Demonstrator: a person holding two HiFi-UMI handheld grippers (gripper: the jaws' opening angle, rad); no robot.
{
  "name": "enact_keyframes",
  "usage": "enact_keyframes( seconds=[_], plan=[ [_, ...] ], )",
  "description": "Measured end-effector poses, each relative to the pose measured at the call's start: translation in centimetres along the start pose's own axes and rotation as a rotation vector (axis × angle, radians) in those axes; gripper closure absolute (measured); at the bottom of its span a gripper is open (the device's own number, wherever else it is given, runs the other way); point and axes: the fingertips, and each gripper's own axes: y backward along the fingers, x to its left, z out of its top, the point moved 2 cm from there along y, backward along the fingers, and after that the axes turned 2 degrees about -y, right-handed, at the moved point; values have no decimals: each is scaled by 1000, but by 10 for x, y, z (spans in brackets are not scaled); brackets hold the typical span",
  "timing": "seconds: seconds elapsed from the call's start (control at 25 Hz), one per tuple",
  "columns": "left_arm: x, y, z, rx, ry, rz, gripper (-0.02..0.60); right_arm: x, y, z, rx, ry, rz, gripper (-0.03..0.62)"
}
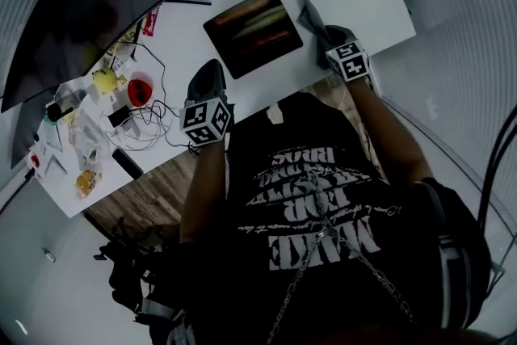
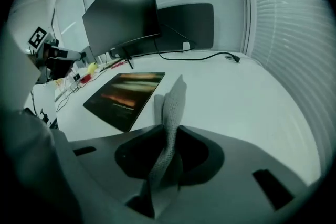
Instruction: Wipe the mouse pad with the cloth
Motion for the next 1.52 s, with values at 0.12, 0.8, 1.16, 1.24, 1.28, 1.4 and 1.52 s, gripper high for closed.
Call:
enact_keyframes(
  seconds=[0.12, 0.8, 1.16, 1.24, 1.28, 1.4, 1.52],
  plan=[
    [13, 2, 0, -2, 36, 5, 574, 6, 5, 8, 21, 43, -21, 574],
    [90, 12, 7, 77, -25, -21, 575, 238, -122, 151, 2, 128, 294, 576],
    [90, 21, 1, 104, -39, -58, 575, 168, -132, 138, 15, 132, 142, 576],
    [91, 20, 2, 98, -18, -59, 575, 127, -125, 135, 13, 81, 92, 576],
    [91, 19, 3, 95, -6, -59, 575, 108, -121, 135, 11, 62, 70, 576],
    [89, 15, 6, 92, 26, -62, 575, 62, -107, 135, 20, 30, 11, 576],
    [87, 11, 7, 92, 38, -64, 575, 35, -98, 140, 13, -10, -12, 576]
  ],
)
